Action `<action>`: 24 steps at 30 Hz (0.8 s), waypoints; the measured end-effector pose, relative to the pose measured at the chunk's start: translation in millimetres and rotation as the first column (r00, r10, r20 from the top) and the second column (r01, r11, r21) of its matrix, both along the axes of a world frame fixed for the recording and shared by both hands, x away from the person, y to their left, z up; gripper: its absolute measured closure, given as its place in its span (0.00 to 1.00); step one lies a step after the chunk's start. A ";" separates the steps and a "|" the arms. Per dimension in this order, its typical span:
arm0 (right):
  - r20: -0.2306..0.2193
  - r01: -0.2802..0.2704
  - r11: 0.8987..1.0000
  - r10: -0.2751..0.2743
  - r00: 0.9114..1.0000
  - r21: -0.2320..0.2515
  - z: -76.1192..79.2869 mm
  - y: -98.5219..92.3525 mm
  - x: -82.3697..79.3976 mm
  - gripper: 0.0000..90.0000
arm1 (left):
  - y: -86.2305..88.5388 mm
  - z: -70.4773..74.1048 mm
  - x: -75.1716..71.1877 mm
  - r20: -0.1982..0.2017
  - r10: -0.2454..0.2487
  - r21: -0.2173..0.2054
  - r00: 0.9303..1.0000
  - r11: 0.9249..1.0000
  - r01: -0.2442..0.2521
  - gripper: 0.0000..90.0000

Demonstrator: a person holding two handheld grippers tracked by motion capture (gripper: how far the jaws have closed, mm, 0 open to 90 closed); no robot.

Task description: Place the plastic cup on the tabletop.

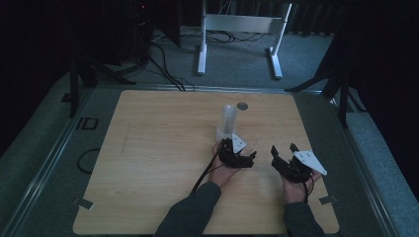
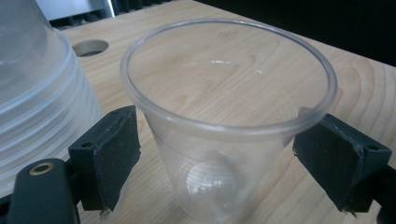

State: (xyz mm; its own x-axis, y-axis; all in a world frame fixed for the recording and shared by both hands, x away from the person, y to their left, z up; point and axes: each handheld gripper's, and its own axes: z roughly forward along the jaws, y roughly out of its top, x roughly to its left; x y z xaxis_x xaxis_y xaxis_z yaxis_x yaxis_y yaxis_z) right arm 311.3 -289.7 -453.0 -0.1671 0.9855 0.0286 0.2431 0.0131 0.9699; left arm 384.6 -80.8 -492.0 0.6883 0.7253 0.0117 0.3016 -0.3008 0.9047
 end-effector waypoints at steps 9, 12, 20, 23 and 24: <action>0.000 -0.001 1.000 0.001 1.000 -0.001 -0.2 0.2 0.1 0.31 | 7.4 0.1 -2.6 -0.011 -0.005 -0.012 1.000 1.000 0.004 0.16; -0.002 -0.001 1.000 0.001 1.000 -0.002 -0.6 0.2 0.2 0.31 | 9.6 -0.7 -4.8 -0.018 -0.008 -0.011 1.000 1.000 0.008 0.16; -0.001 0.003 1.000 -0.003 1.000 -0.001 -0.5 -0.7 0.0 0.31 | 19.1 -1.3 -9.5 -0.019 -0.014 -0.005 1.000 1.000 0.014 0.16; -0.002 0.003 1.000 -0.003 1.000 0.000 -0.7 -0.9 -0.1 0.31 | 23.1 -1.6 -11.0 -0.023 -0.010 -0.011 1.000 1.000 0.010 0.16; -0.002 0.004 1.000 -0.004 1.000 0.000 -0.7 -1.0 -0.1 0.31 | 25.2 -1.5 -11.8 -0.024 -0.013 -0.008 1.000 1.000 0.013 0.16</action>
State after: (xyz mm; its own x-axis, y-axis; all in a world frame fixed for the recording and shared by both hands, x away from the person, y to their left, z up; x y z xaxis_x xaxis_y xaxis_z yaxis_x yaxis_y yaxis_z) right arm 311.2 -290.6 -453.7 -0.1635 0.9861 0.0292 0.2455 0.0120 0.9693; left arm 372.8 -55.6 -493.5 0.6975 0.7165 -0.0109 0.3196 -0.2974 0.8997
